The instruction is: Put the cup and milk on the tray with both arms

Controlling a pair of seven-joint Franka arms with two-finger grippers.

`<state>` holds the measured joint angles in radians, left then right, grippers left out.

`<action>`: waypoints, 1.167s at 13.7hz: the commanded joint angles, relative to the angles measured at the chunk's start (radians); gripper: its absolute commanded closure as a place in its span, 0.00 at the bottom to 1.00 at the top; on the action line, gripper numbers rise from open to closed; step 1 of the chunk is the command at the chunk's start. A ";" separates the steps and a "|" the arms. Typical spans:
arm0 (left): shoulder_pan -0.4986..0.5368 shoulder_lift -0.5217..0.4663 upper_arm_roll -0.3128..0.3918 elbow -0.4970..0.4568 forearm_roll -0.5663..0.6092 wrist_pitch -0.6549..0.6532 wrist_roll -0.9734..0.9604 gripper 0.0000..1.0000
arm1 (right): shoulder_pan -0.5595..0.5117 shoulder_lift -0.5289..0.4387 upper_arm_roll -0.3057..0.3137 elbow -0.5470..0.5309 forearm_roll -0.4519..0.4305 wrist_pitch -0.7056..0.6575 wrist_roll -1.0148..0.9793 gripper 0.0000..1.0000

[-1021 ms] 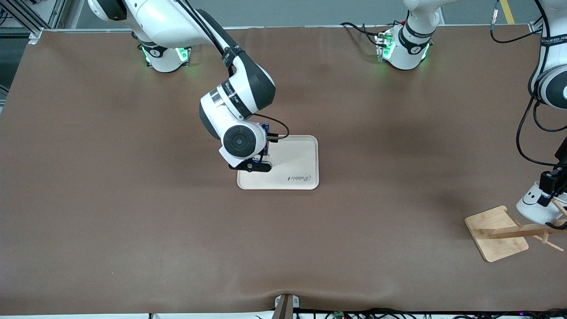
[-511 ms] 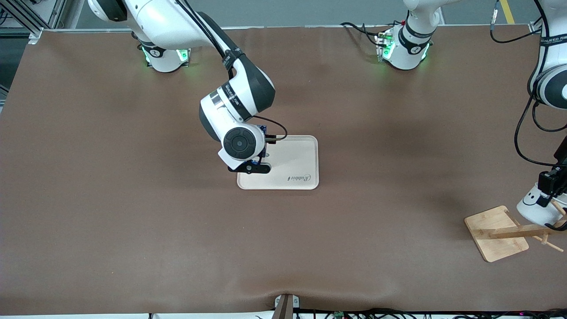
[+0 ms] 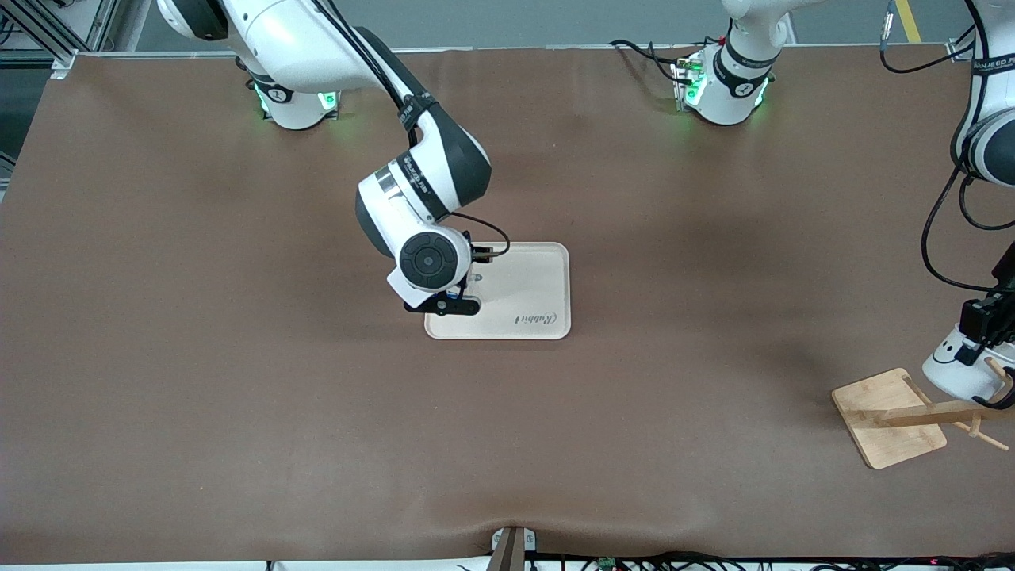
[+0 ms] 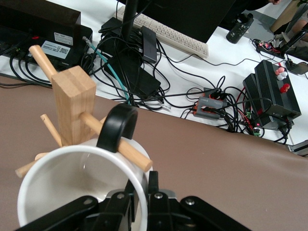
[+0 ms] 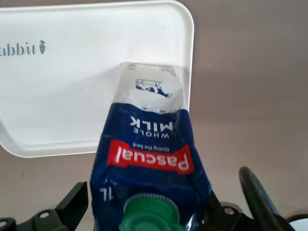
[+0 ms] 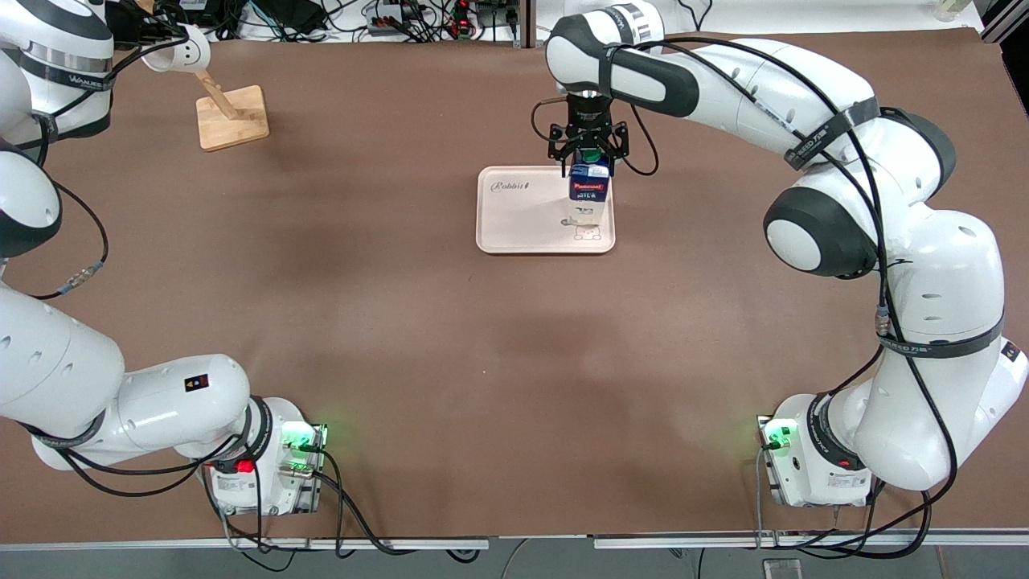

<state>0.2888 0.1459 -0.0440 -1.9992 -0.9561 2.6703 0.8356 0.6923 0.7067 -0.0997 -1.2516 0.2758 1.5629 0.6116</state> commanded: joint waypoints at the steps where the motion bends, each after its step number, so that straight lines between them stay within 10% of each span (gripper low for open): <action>1: 0.003 -0.057 -0.011 -0.027 -0.015 -0.027 0.020 0.89 | -0.014 0.001 0.006 0.023 -0.013 -0.003 -0.016 0.00; 16: 0.021 -0.150 -0.025 -0.030 0.152 -0.167 -0.225 1.00 | -0.140 -0.216 -0.003 0.064 -0.015 -0.043 -0.003 0.00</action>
<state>0.3146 0.0337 -0.0471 -2.0411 -0.8655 2.5102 0.6855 0.5904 0.5322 -0.1139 -1.1802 0.2756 1.5365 0.6037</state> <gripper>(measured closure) 0.934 0.000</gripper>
